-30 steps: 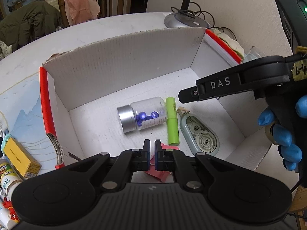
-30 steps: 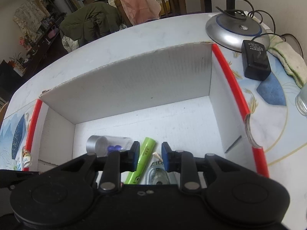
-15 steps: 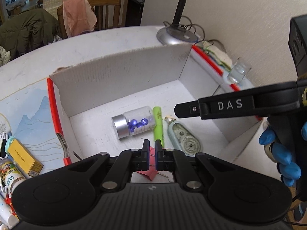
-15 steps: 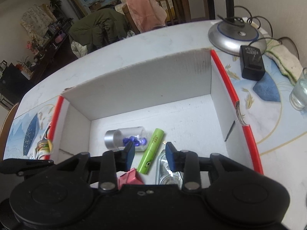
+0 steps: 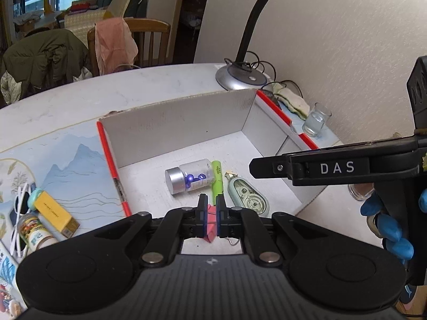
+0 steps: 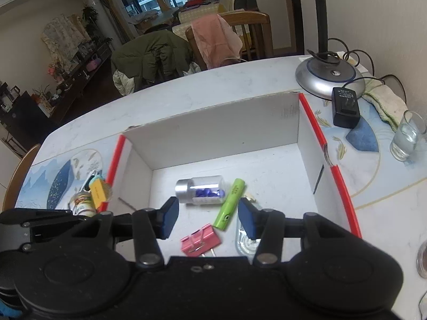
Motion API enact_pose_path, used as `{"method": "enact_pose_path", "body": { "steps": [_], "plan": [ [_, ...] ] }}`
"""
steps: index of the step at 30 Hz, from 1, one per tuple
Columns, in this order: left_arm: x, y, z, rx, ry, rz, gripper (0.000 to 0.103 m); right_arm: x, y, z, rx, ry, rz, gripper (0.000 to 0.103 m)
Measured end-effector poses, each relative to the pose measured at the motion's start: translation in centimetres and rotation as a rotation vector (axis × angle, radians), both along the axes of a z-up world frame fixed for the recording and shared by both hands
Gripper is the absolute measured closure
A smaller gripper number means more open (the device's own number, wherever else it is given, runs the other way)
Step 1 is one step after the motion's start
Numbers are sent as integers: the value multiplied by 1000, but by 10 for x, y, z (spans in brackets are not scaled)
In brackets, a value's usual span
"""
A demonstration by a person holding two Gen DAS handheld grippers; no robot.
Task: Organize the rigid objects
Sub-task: 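Withdraw both tools from the box toward the remaining items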
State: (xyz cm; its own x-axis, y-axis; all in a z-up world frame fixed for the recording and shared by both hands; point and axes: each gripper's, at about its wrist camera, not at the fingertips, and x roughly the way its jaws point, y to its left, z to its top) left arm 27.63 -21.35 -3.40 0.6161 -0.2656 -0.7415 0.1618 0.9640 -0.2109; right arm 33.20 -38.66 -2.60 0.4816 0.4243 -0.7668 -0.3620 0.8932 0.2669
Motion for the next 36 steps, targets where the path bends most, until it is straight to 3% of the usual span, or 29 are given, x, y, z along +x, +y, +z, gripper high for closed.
{"method": "enact_pose_path", "body": {
  "steps": [6,9,11,14,17,24,26,36],
  "plan": [
    [-24,13,11,-7,-29,9,95,-23,7,13,15,-42,7,40],
    [-38,24,16,-8,-45,24,78,-36,13,19,28,-61,12,39],
    [-48,33,19,-10,-58,38,62,-44,18,24,35,-77,19,39],
    [-61,48,23,-14,-77,58,49,-57,25,29,44,-98,24,38],
    [-74,64,25,-15,-81,74,48,-71,35,34,51,-130,36,25],
    [-100,102,27,-3,-96,120,37,-100,62,36,50,-168,60,15],
    [-108,113,26,-5,-97,129,29,-105,71,33,45,-160,64,13],
    [-145,170,18,27,-101,175,18,-134,125,24,3,-178,117,6]
  ]
}}
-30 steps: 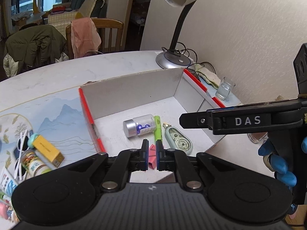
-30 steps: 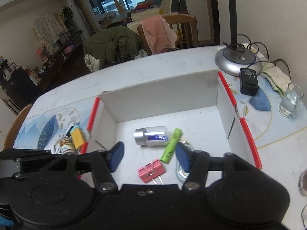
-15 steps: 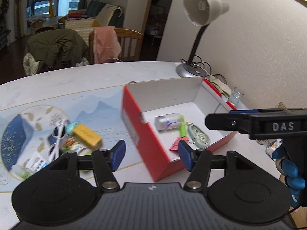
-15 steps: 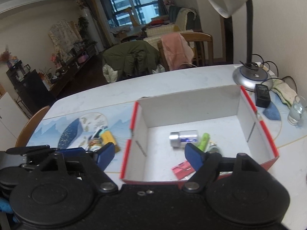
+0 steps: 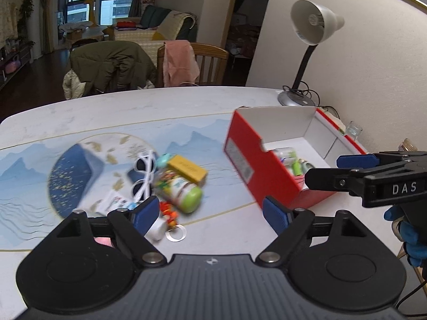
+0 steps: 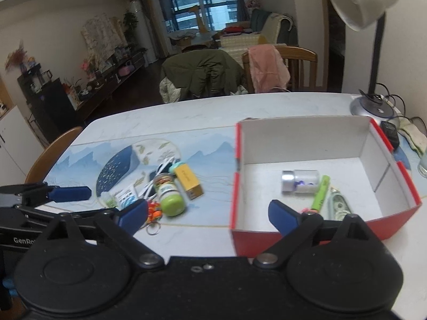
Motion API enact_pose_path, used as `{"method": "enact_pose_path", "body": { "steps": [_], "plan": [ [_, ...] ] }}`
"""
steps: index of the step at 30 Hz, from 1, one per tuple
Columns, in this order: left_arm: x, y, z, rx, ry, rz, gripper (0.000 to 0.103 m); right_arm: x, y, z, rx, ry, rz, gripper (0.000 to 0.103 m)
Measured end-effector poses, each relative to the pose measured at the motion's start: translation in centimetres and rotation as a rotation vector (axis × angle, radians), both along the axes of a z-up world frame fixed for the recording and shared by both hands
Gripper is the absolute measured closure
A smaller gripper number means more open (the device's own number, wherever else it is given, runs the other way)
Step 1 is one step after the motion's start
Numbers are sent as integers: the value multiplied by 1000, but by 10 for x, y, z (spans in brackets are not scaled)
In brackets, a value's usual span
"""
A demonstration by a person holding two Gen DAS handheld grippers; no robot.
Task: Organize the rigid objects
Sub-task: 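Withdraw both tools from the box toward the remaining items, then grasp the pink figurine with left tool while right tool grasps the toothpick jar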
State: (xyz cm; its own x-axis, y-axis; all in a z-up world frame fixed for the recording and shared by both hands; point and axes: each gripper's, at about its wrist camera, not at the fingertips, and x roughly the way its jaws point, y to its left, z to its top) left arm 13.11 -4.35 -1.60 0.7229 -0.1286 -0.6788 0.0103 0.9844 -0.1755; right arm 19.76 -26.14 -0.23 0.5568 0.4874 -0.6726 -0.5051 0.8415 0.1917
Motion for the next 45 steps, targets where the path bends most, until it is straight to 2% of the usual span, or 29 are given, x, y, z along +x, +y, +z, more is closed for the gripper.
{"method": "enact_pose_path", "body": {
  "steps": [3,5,6,13,15,24,32,37,45],
  "plan": [
    [-9,17,-3,4,3,17,16,-3,17,-1,-1,4,13,6],
    [-13,28,-6,11,8,29,1,-6,28,-2,-5,5,22,6],
    [-16,34,-8,11,7,32,0,-6,33,-2,-6,9,23,6],
    [-30,72,-25,-6,-13,69,0,-6,70,-11,-22,15,35,6],
    [-33,80,-32,12,-29,79,0,-5,79,-14,-29,16,35,6],
    [-28,108,-68,3,30,109,0,10,113,-39,-80,66,26,6],
    [-14,110,-105,24,67,71,0,34,139,-67,-156,95,13,7],
    [-4,111,-119,15,83,63,0,50,151,-81,-198,111,6,10],
    [6,108,-132,50,87,26,0,73,166,-101,-240,146,9,18]
  ]
}}
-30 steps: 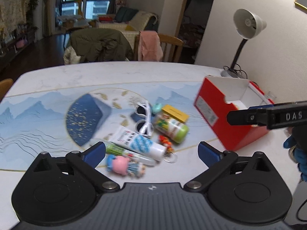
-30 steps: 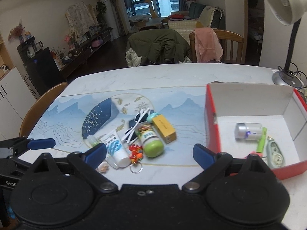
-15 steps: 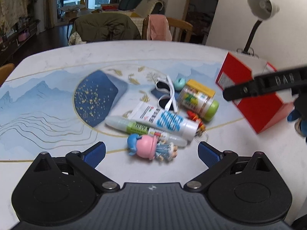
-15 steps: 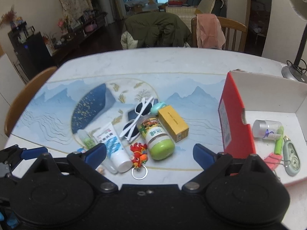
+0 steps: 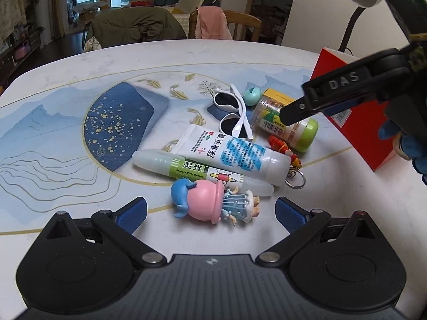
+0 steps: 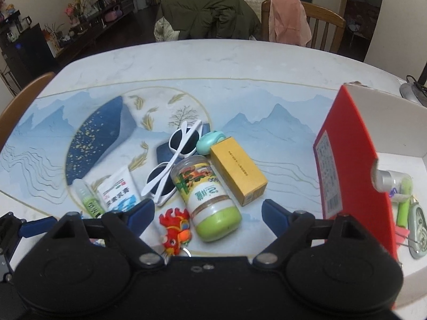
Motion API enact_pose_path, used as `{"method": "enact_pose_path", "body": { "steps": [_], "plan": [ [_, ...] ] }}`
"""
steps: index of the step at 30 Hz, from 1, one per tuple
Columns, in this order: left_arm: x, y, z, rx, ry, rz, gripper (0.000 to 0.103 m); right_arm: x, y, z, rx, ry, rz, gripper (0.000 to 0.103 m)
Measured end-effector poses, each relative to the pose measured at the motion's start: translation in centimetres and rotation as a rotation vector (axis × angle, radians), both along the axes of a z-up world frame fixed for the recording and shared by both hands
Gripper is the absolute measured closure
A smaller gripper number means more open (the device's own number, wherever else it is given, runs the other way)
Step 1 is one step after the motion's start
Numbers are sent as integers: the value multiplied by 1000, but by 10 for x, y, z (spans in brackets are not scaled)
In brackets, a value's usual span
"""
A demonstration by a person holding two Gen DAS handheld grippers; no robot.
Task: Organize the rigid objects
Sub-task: 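Grasp the pink figurine with left tool while right tool grasps the toothpick jar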
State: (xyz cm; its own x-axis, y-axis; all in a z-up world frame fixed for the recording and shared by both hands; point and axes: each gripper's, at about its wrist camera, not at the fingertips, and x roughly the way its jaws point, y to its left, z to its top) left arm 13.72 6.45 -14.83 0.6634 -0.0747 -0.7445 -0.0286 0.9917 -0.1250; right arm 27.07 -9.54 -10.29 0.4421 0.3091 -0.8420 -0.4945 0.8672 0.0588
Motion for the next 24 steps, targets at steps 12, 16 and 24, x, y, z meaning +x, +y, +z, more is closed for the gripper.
{"method": "enact_pose_path", "body": {
  "steps": [12,16,24],
  "plan": [
    [8,-1,-9,23,-11,-32,1,21,10,-21,-26,53,1,23],
    [9,-3,-10,46,-20,-45,2,26,10,-27,-22,77,-1,28],
    [7,-7,-12,72,-16,-61,17,27,9,-31,-14,105,10,43]
  ]
}}
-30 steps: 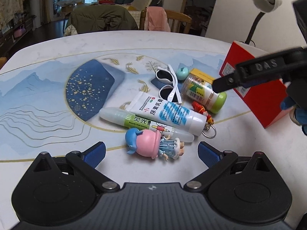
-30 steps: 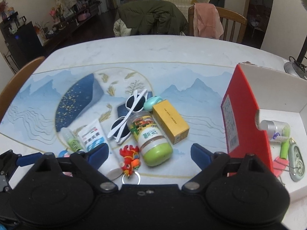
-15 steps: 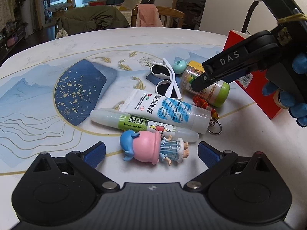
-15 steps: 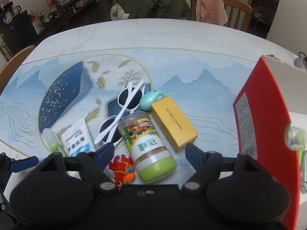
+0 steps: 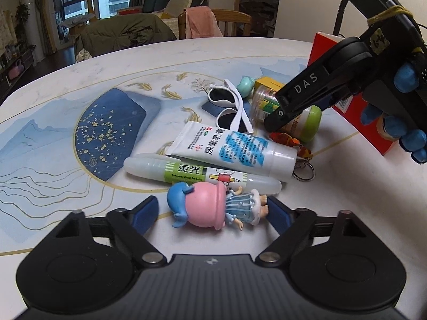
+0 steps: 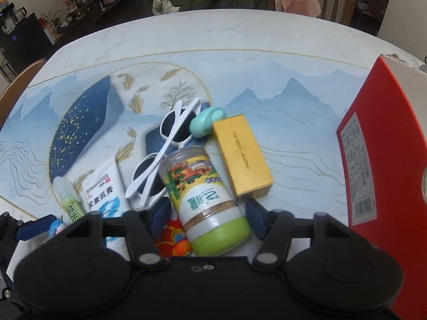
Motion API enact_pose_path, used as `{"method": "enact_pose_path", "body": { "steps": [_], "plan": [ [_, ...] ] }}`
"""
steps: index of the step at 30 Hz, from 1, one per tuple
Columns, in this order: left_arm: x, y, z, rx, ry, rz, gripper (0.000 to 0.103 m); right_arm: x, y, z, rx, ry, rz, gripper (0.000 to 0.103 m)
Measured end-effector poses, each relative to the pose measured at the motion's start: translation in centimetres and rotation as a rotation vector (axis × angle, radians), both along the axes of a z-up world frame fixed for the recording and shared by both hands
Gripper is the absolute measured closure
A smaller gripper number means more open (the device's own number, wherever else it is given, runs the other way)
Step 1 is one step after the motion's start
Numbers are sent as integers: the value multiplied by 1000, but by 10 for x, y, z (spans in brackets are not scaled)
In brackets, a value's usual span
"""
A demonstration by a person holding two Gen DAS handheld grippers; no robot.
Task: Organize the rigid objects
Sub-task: 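Grasp the pink figurine with left tool while right tool grasps the toothpick jar, then carry the figurine and toothpick jar into the red box and open both tools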
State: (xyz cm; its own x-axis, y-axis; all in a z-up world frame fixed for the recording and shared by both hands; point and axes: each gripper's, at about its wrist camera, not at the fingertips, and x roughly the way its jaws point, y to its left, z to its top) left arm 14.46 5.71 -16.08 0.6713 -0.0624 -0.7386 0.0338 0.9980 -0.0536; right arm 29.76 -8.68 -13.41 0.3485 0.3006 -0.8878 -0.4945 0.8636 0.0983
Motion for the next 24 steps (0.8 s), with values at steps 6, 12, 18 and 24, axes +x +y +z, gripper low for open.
{"method": "enact_pose_path", "body": {
  "steps": [6,12,18,24],
  "plan": [
    [-2,-5,2,16,1,-5,26,0,-3,1,20,21,-5,48],
    [-3,-3,4,-8,22,6,26,-4,-14,5,63,59,-51,55],
    [-10,-2,10,-36,38,29,26,-11,-33,12,127,106,-117,57],
    [-18,-6,20,-58,35,51,26,-23,-50,24,166,124,-151,58]
  ]
}}
